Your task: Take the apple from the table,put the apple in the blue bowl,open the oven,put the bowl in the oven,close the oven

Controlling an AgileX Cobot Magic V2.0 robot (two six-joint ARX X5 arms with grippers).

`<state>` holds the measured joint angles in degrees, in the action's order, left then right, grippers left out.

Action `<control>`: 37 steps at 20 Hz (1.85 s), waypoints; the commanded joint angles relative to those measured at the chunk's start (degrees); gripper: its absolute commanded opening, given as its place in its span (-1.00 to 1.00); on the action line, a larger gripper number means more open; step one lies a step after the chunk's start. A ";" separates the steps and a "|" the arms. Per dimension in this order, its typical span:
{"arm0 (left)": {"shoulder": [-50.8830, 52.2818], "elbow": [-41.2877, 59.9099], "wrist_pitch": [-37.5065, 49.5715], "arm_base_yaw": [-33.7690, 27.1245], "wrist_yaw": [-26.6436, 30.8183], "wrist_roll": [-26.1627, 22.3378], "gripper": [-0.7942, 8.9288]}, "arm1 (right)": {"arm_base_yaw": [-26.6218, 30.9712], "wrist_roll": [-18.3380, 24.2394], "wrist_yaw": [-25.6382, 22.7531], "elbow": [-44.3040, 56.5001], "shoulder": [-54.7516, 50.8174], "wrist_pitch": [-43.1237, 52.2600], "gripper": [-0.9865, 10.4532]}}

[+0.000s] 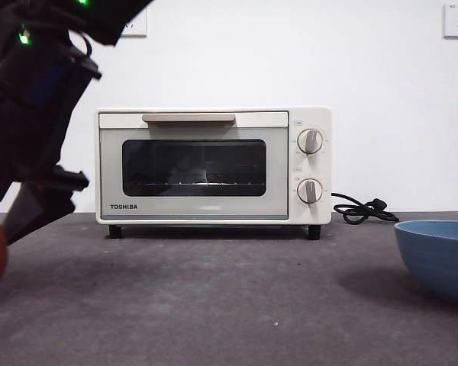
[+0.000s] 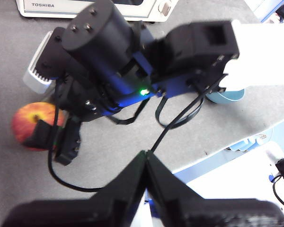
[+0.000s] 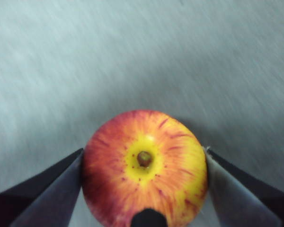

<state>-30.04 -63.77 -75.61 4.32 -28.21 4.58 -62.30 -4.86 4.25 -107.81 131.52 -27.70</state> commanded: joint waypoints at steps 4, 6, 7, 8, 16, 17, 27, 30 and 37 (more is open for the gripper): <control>0.04 -0.13 0.11 0.13 -0.07 0.35 -0.85 | -0.20 7.65 -0.79 -8.79 -6.05 -11.96 -0.85; 0.04 -0.13 0.13 0.13 -0.07 0.35 -0.85 | 0.31 8.63 -3.06 -9.11 -8.83 -14.93 -0.85; 0.04 -0.13 0.13 0.13 -0.07 0.37 -0.85 | 0.72 9.51 -3.87 -9.11 -9.73 -17.00 -0.85; 0.04 -0.13 0.13 0.13 -0.07 0.37 -0.85 | 1.42 9.66 -4.26 -9.11 -10.62 -19.32 -0.85; -0.02 -0.13 0.17 0.13 2.27 0.35 -0.85 | 8.09 12.61 -4.35 -8.90 -15.98 -31.98 -0.85; -0.02 -0.13 0.17 0.13 2.80 0.35 -0.85 | 8.68 12.63 -4.33 -8.90 -16.63 -32.87 -0.85; -0.13 -0.13 0.44 0.11 2.95 0.35 -0.85 | 16.55 13.99 -4.33 5.01 -29.55 -30.29 -0.85; -0.37 -0.13 1.79 0.11 2.93 0.39 -0.85 | 19.96 13.59 -4.33 18.03 -37.83 -24.72 -0.85; -4.57 -0.13 3.69 0.13 2.71 0.42 -0.85 | 29.38 12.04 -4.31 37.22 -53.77 -19.08 -0.85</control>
<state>-34.61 -63.77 -72.34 4.32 -25.26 4.58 -32.97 7.90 -0.10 -71.48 78.13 -47.35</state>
